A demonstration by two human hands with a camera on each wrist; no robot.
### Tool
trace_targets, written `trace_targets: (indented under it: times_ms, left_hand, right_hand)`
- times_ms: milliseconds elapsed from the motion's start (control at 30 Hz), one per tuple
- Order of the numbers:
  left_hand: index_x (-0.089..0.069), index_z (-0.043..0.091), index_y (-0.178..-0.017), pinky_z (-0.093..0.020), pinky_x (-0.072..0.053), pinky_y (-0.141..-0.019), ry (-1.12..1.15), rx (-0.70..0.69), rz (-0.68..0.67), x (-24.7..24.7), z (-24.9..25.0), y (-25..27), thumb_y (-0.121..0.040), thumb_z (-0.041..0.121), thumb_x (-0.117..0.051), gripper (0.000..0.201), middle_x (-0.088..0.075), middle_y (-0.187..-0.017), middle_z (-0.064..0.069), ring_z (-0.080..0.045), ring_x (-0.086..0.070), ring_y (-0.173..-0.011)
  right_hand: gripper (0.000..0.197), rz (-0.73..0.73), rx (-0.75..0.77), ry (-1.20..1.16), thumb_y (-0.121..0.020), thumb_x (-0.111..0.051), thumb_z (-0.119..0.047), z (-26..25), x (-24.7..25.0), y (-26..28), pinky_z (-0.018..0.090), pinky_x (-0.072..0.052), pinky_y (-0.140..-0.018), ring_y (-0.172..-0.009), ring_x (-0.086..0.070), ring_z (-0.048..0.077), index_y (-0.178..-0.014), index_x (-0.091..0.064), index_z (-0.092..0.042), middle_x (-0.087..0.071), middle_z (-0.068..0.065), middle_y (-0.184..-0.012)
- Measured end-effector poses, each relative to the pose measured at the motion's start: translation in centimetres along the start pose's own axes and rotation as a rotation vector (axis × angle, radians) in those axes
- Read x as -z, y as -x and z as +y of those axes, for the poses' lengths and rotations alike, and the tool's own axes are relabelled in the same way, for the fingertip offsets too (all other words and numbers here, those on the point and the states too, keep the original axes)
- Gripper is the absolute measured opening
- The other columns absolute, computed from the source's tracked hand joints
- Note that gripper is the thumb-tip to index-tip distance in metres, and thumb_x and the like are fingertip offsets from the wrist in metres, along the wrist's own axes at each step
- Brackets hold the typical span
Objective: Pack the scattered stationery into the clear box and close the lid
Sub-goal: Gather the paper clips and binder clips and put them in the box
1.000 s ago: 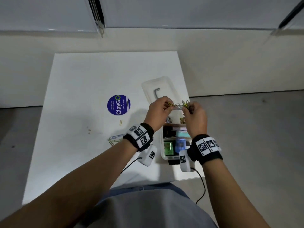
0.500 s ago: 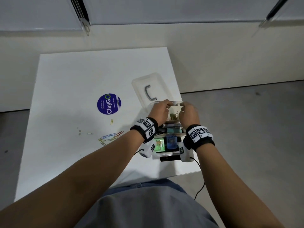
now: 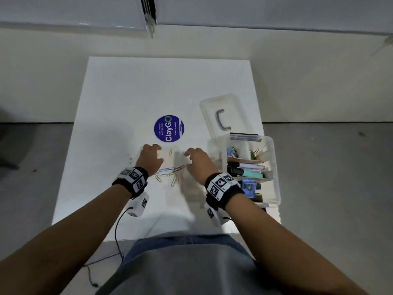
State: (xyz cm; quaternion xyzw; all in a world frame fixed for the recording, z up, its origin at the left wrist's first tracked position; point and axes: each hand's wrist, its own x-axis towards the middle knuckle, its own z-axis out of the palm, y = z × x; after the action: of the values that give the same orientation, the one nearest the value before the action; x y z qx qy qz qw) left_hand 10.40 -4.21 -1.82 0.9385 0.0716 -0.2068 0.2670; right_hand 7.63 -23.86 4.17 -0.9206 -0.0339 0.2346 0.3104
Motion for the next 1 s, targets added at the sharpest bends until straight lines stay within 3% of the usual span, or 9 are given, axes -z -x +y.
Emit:
trace_targets:
  times_ms: [133, 200, 267, 433, 533, 633, 700, 867, 1000]
  left_hand:
    - [-0.025, -0.001, -0.147, -0.041, -0.027, -0.116, -0.108, 0.164, -0.062, -0.1, -6.0, 2.3, -0.094, 0.014, -0.051, 0.062, -0.016, -0.156, -0.021, -0.035, -0.024, -0.143]
    - [-0.013, 0.0, -0.152, -0.035, -0.018, -0.12, -0.149, 0.096, -0.123, -1.2, -6.5, 3.7, -0.098, 0.019, -0.047, 0.067, 0.001, -0.162, -0.015, -0.028, -0.007, -0.15]
    - [-0.01, 0.001, -0.152, -0.034, -0.014, -0.122, -0.181, -0.024, -0.131, -2.7, -5.9, 5.0, -0.099, 0.019, -0.045, 0.067, 0.005, -0.162, -0.015, -0.028, -0.003, -0.15]
    - [-0.019, 0.004, -0.152, -0.034, -0.015, -0.122, -0.124, -0.26, -0.111, -4.6, -5.6, 5.9, -0.091, 0.001, -0.055, 0.071, -0.006, -0.162, -0.014, -0.029, -0.009, -0.15]
    - [-0.031, 0.01, -0.148, -0.037, -0.031, -0.114, -0.124, -0.2, -0.001, -3.8, -6.5, 5.2, -0.08, 0.007, -0.071, 0.079, -0.027, -0.152, -0.016, -0.034, -0.03, -0.137]
    - [-0.038, 0.01, -0.143, -0.037, -0.04, -0.106, -0.074, -0.146, -0.036, -3.3, -6.5, 4.7, -0.075, 0.01, -0.076, 0.077, -0.036, -0.139, -0.014, -0.031, -0.039, -0.126]
    - [-0.043, 0.01, -0.138, -0.035, -0.042, -0.103, -0.023, -0.166, -0.064, -3.6, -6.1, 4.4, -0.076, 0.005, -0.073, 0.069, -0.04, -0.134, -0.013, -0.029, -0.045, -0.122]
    - [-0.051, 0.008, -0.129, -0.033, -0.045, -0.093, 0.034, -0.226, -0.073, -3.9, -4.9, 3.6, -0.079, -0.002, -0.066, 0.053, -0.047, -0.125, -0.011, -0.026, -0.055, -0.108]
    - [-0.057, 0.007, -0.117, -0.036, -0.046, -0.086, -0.03, -0.287, -0.091, -3.8, -5.1, 3.1, -0.08, -0.001, -0.068, 0.039, -0.051, -0.117, -0.01, -0.027, -0.055, -0.104]
  right_hand:
    - [0.051, -0.187, -0.18, 0.2, -0.091, -0.048, -0.003, 0.9, -4.9, -0.6, 0.041, -0.043, -0.099, -0.123, -0.045, 0.037, -0.139, -0.033, -0.003, -0.033, 0.019, -0.139]
    - [0.057, -0.192, -0.153, 0.304, -0.088, -0.049, -0.004, 1.2, -7.0, -0.5, 0.041, -0.044, -0.098, -0.126, -0.039, 0.036, -0.142, -0.028, -0.002, -0.028, 0.018, -0.144]
    - [0.061, -0.181, -0.065, 0.385, -0.086, -0.05, -0.005, 0.9, -8.9, -0.2, 0.042, -0.044, -0.098, -0.13, -0.033, 0.036, -0.143, -0.028, -0.002, -0.025, 0.017, -0.148]
    - [0.046, -0.15, -0.022, 0.337, -0.084, -0.053, -0.004, -0.8, -9.3, -2.3, 0.043, -0.048, -0.094, -0.121, -0.043, 0.035, -0.13, -0.047, -0.003, -0.041, 0.017, -0.132]
    - [0.056, -0.089, 0.014, 0.308, -0.087, -0.054, -0.008, -1.5, -7.9, -5.5, 0.047, -0.045, -0.1, -0.127, -0.039, 0.037, -0.14, -0.038, -0.005, -0.034, 0.019, -0.142]
    - [0.079, -0.213, 0.133, 0.414, -0.086, -0.066, -0.035, -1.9, -7.3, -7.7, 0.048, -0.033, -0.112, -0.141, -0.024, 0.036, -0.147, -0.025, -0.006, -0.016, 0.018, -0.156]
    - [0.088, -0.27, 0.197, 0.49, -0.083, -0.068, -0.043, -1.6, -7.5, -7.7, 0.046, -0.028, -0.115, -0.144, -0.018, 0.034, -0.147, -0.023, -0.003, -0.013, 0.017, -0.158]
    - [0.096, -0.321, 0.29, 0.44, -0.074, -0.078, -0.034, 1.2, -9.6, -4.1, 0.041, -0.026, -0.118, -0.146, -0.02, 0.031, -0.149, -0.026, -0.004, -0.019, 0.014, -0.158]
    - [0.06, -0.175, 0.29, 0.338, -0.08, -0.07, -0.014, 1.5, -10.8, -2.7, 0.04, -0.043, -0.1, -0.124, -0.044, 0.032, -0.135, -0.048, -0.006, -0.044, 0.013, -0.14]
